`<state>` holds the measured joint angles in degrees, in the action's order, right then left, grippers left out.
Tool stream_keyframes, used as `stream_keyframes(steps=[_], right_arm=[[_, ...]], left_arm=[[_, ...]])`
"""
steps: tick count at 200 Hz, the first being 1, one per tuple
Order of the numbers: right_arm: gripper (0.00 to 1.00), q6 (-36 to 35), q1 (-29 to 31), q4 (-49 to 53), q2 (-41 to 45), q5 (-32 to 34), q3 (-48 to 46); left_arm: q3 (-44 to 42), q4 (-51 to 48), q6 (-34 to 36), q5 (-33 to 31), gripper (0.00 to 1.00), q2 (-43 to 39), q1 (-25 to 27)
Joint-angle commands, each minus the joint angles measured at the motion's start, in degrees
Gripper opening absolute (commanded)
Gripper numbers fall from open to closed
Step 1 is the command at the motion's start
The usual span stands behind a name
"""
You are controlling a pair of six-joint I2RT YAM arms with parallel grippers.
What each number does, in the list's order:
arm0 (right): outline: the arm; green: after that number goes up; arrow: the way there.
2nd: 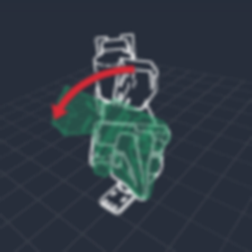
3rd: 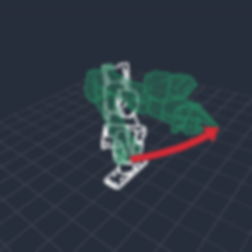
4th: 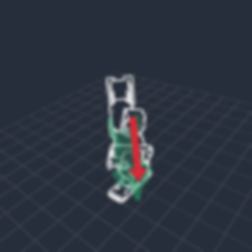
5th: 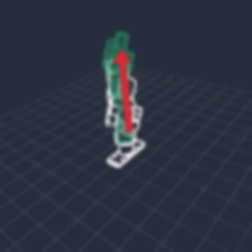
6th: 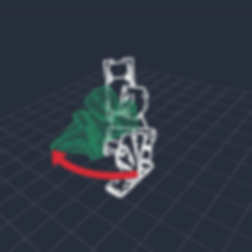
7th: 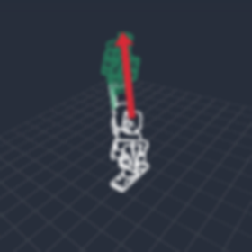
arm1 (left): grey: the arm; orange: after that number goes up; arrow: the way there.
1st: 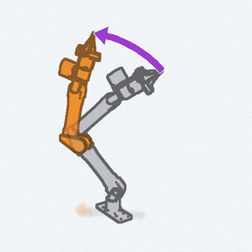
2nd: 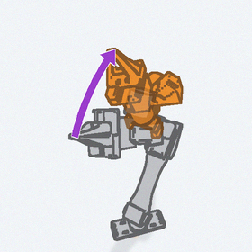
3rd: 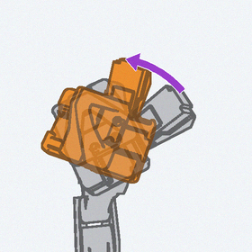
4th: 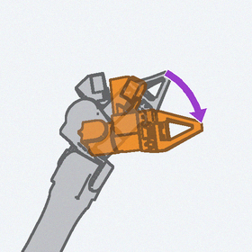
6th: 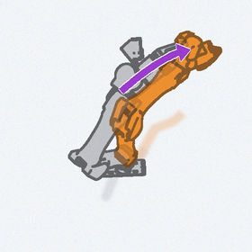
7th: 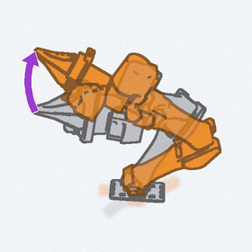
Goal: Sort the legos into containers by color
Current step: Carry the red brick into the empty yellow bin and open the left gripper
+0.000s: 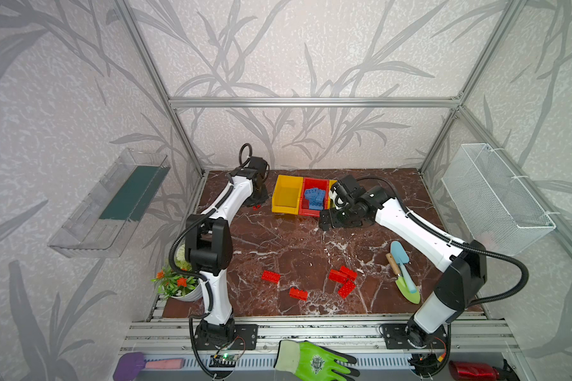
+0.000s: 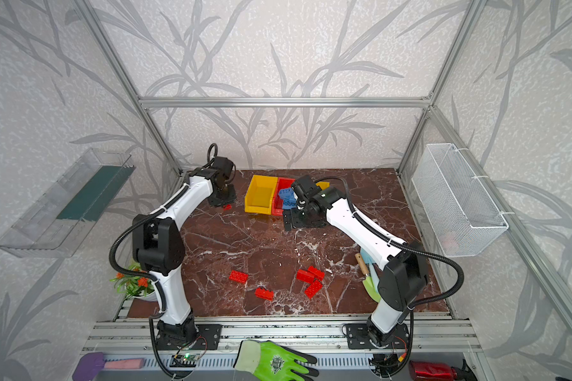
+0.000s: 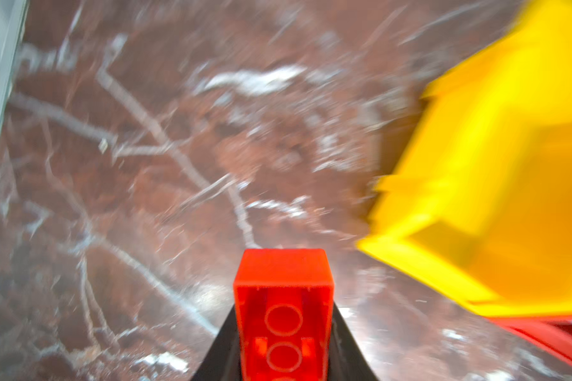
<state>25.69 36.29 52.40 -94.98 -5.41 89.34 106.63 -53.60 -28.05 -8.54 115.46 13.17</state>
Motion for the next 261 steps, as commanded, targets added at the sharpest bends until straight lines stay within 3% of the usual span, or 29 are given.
stream_keyframes(steps=[1,50,117,130,155,181,221,235,261], right_arm=[[0.99,1.09,-0.96,1.43,4.06,1.86,-1.89],[0.99,1.99,-3.2,2.92,8.71,4.32,-4.94],[0.99,2.87,-5.09,6.1,10.97,6.32,-5.05],[0.99,3.13,-5.25,6.67,11.14,6.63,-4.93],[0.99,3.66,-5.2,7.5,11.9,7.24,-5.05],[0.99,4.04,-5.27,7.74,12.92,7.34,-5.83],[0.99,4.01,-5.27,6.48,15.59,6.06,-9.11],[0.99,3.98,-5.31,5.29,16.92,5.31,-11.37],[0.99,3.52,-5.2,2.84,19.05,3.1,-15.8]], left_arm=[[10.33,-6.73,4.78,-2.52,0.21,5.78,3.0],[32.0,-9.88,8.03,1.61,0.22,19.83,4.34],[36.95,-4.67,8.15,9.53,0.28,26.82,4.5],[38.47,-4.69,7.72,10.63,0.39,28.02,4.62],[41.17,-4.91,6.6,13.06,0.76,29.56,4.75],[41.09,-4.68,4.12,13.68,0.88,27.9,5.02],[28.25,-4.06,-3.47,10.44,0.89,16.7,4.94],[18.31,-3.39,-8.78,8.64,0.89,10.12,4.92],[-7.56,4.04,-20.07,8.77,0.89,-5.79,4.94]])
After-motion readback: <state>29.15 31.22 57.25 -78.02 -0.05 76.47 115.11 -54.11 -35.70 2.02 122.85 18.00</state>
